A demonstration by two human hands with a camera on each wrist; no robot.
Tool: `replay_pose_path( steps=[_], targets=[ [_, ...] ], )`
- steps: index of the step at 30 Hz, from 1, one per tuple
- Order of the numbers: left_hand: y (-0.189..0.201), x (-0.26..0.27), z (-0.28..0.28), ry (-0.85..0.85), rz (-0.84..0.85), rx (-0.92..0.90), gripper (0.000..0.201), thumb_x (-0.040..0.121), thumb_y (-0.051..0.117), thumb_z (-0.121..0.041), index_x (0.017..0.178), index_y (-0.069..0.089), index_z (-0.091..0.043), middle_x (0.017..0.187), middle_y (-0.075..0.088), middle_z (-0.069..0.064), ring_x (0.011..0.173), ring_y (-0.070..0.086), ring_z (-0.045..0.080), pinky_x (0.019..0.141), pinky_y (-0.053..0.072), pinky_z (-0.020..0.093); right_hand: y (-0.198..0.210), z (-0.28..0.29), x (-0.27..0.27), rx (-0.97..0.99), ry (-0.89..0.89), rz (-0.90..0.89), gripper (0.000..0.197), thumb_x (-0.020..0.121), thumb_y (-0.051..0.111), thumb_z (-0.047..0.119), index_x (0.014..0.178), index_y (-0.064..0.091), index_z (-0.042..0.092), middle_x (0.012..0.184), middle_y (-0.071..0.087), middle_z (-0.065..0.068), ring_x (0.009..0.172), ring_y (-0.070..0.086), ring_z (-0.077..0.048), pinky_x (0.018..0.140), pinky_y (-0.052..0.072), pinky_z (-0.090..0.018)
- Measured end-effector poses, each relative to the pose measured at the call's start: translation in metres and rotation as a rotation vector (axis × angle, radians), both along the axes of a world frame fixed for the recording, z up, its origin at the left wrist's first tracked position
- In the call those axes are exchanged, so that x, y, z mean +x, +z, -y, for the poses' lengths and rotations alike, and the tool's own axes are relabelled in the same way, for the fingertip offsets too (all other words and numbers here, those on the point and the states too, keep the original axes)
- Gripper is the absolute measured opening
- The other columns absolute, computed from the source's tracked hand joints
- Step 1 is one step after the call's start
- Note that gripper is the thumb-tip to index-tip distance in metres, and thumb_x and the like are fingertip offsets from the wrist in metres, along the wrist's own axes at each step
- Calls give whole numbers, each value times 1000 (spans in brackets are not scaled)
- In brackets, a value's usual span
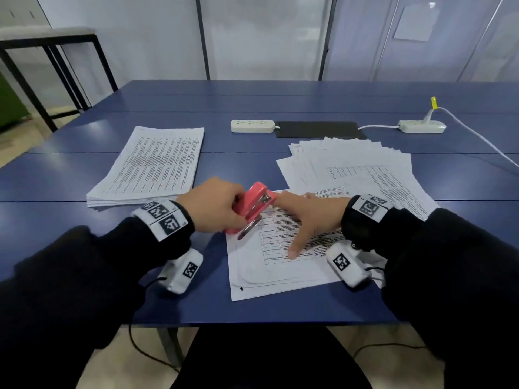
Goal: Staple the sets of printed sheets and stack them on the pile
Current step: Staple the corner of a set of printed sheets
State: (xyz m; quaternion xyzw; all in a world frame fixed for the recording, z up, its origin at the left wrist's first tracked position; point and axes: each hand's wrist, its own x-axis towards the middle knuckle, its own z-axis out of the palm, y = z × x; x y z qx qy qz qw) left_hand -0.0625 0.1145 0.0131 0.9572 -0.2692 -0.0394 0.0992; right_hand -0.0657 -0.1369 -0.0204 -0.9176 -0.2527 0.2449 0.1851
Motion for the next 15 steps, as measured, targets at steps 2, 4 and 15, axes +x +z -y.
replay_pose_path(
  steps=[2,4,15],
  targets=[
    [2,8,9,6,2,0,24,79,79,-35,87,65,-16,74,66,-2,75,61,22,64,43,31,-8,7,0,205,-83,-78,140,53,100,51,159,7,50,162,33,23,150,30,-6,127,11,-53],
    [3,14,16,7,5,23,23,79,79,-33,87,67,-16,76,68,-1,78,61,23,66,47,32,-15,13,-1,338,-186,-162,157,49,103,43,164,-3,36,168,26,13,152,28,-3,128,21,-40],
    [-1,24,33,-67,57,172,21,72,78,-33,84,64,-21,73,67,-2,71,62,21,65,55,34,-15,11,-2,399,-257,-177,155,53,102,29,165,-6,27,167,30,8,152,27,-2,127,22,-32]
  ],
)
